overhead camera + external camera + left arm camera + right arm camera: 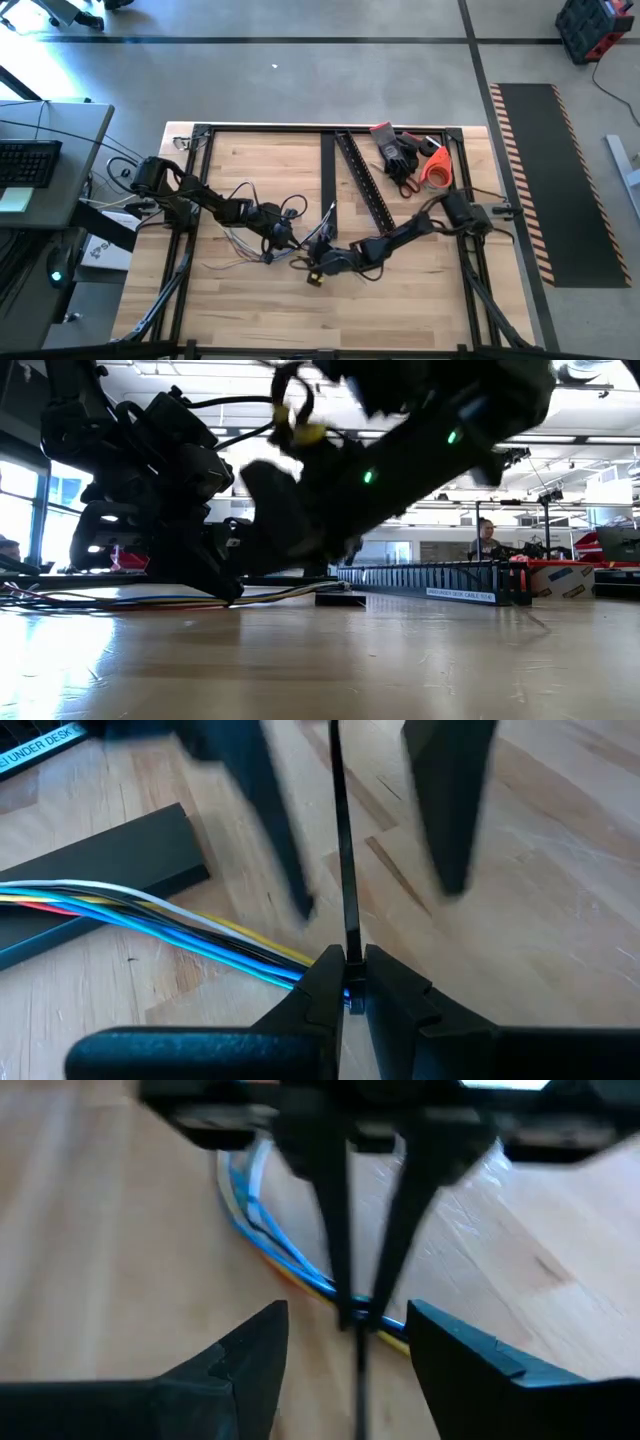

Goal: Ziptie cables
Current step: Wrap the black zip tie around the cable wires

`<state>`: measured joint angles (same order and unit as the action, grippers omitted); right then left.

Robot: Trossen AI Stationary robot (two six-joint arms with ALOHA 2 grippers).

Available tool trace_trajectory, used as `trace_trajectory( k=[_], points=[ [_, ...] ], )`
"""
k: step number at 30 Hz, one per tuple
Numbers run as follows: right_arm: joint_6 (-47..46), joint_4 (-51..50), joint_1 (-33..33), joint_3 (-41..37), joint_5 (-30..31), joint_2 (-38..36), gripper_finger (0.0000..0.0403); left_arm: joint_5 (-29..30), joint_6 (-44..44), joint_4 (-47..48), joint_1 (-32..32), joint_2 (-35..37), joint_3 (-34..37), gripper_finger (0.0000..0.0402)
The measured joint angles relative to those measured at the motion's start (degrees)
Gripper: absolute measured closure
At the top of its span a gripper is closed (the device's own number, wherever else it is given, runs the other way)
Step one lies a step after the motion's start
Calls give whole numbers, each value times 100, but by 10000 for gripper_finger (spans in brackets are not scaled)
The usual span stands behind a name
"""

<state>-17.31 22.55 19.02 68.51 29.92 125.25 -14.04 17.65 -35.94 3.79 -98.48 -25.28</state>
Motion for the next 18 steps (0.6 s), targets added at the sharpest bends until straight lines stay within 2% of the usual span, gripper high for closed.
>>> trace_trajectory(
  k=[5,13,18],
  points=[
    [-333,42,-124,0,-16,199,244,0,2,-2,0,0,0,386],
    [-321,87,-98,0,-49,221,310,-3,2,-7,0,0,0,386],
    [-321,94,-98,0,-45,221,332,-5,2,-2,0,0,0,385]
  ],
)
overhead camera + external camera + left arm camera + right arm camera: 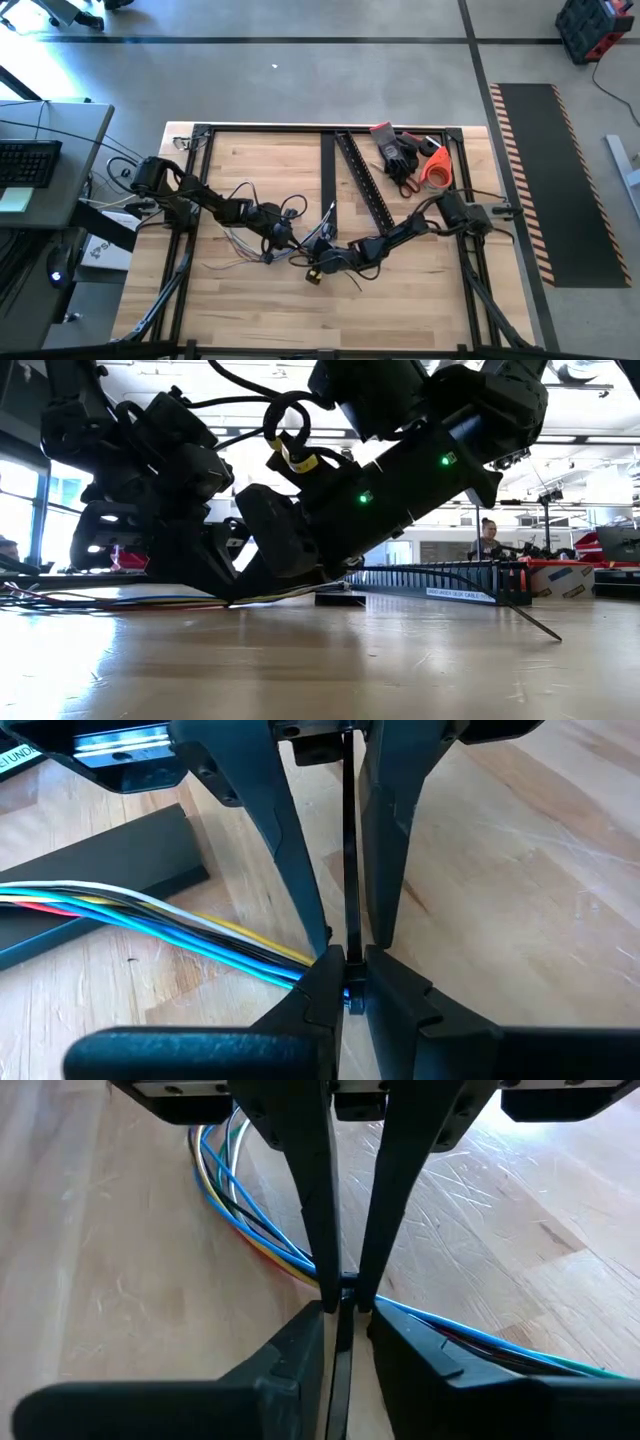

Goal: Ziptie cables
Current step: Wrap the black zip tie around the cable wires

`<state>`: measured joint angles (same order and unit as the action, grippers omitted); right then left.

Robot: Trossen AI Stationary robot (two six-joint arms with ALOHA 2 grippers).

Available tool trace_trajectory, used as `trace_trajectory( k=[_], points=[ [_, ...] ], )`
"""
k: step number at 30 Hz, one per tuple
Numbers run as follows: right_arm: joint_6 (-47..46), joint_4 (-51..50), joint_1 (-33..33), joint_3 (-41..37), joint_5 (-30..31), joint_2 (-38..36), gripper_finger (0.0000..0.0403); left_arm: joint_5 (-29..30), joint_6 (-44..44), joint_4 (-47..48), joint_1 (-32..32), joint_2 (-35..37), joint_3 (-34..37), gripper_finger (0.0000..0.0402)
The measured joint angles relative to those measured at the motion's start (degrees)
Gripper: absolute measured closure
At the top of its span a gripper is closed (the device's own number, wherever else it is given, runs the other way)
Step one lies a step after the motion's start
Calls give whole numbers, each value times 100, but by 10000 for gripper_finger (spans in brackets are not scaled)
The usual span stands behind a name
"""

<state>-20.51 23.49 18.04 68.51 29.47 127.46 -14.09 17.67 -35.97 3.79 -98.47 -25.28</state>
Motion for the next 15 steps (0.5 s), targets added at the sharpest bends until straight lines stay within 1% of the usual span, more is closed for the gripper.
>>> trace_trajectory(
  k=[8,15],
  points=[
    [-17,28,0,0,2,0,336,-13,0,9,0,2,-2,385],
    [0,-5,11,1,-1,-162,336,-17,0,17,2,2,-4,385]
  ],
)
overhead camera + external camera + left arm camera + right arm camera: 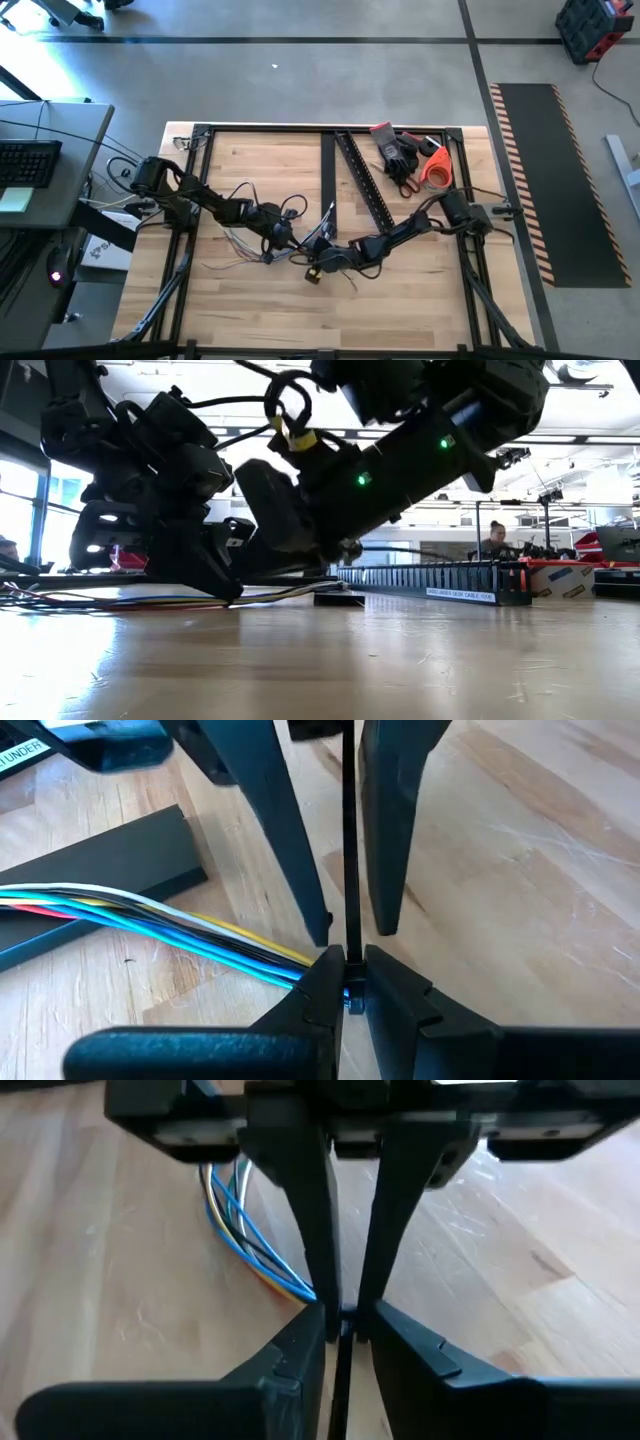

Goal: Ziptie cables
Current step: Wrap the black zip tie around the cable wires

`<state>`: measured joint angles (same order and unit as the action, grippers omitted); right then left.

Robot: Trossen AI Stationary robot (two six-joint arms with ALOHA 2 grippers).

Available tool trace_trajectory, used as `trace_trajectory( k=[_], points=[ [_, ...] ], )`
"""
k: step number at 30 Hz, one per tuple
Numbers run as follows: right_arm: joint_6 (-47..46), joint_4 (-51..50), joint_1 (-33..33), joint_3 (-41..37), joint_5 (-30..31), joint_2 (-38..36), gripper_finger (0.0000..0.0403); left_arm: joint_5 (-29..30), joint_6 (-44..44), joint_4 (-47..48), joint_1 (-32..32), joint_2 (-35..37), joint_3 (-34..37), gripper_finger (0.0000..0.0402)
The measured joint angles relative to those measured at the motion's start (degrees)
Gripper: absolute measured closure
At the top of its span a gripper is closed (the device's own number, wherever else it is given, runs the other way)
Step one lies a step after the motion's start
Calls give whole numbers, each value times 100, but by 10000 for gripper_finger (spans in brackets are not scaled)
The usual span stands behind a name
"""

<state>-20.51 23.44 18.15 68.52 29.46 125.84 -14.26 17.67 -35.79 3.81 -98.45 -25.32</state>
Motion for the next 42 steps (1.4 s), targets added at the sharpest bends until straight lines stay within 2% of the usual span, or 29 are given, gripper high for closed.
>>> trace_trajectory(
  k=[9,20,29,35,39,42],
  points=[
    [-224,-273,0,4,-128,-4,336,2,-4,2,0,4,0,385],
    [-159,-268,26,4,60,-4,339,9,-50,0,0,4,0,385],
    [-118,-349,68,4,68,-4,398,20,-57,-2,-2,4,0,385],
    [-205,-427,259,4,384,-2,401,105,-103,-2,5,4,-9,385],
    [-654,-1108,498,10,692,-2,402,151,-157,95,0,6,-10,385],
    [-842,-1248,585,8,753,-4,402,155,-155,101,0,9,-11,385]
  ],
)
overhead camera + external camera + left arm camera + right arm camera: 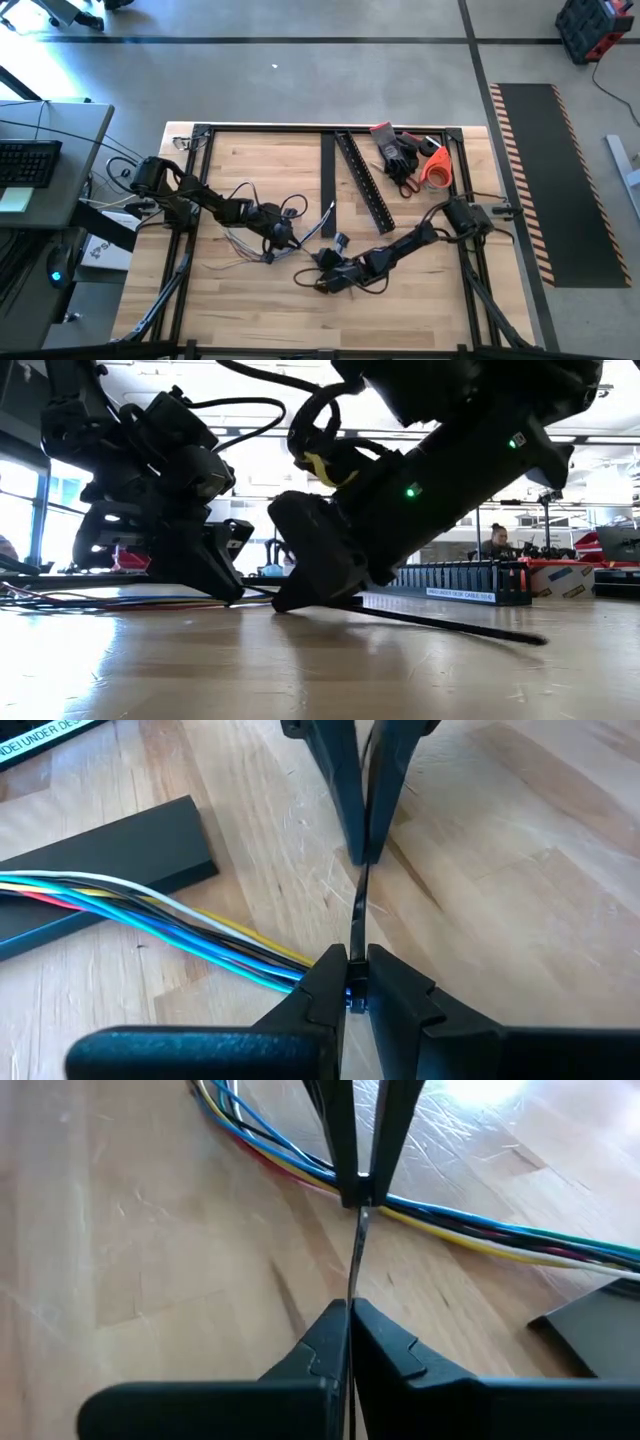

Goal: Ziptie cables
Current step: Wrap the black zip tie around the cable wires

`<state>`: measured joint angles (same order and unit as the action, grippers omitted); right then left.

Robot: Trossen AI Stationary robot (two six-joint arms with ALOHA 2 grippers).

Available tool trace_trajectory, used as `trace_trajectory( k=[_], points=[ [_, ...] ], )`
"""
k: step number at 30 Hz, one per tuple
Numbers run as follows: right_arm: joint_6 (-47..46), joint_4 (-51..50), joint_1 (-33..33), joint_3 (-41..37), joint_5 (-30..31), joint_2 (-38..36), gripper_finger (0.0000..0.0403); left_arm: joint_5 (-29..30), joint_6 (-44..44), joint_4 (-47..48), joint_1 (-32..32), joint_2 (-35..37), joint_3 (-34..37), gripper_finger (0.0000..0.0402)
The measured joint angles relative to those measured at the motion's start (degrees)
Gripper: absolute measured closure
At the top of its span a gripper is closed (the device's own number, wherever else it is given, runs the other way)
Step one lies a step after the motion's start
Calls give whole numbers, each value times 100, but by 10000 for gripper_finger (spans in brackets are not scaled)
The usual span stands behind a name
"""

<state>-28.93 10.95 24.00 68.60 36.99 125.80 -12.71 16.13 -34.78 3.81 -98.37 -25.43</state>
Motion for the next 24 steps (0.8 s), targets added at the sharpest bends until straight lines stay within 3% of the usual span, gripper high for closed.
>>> trace_trajectory(
  k=[11,14,20,24],
  points=[
    [-69,-69,-118,18,-128,-5,396,109,2,12,0,0,7,385],
    [-70,-157,-279,165,-413,-12,369,122,-1,12,-3,0,7,385],
    [80,-18,-464,298,-252,7,299,127,-57,12,2,0,9,385],
    [75,-30,-567,286,-362,9,293,125,-57,7,2,0,9,385]
  ],
)
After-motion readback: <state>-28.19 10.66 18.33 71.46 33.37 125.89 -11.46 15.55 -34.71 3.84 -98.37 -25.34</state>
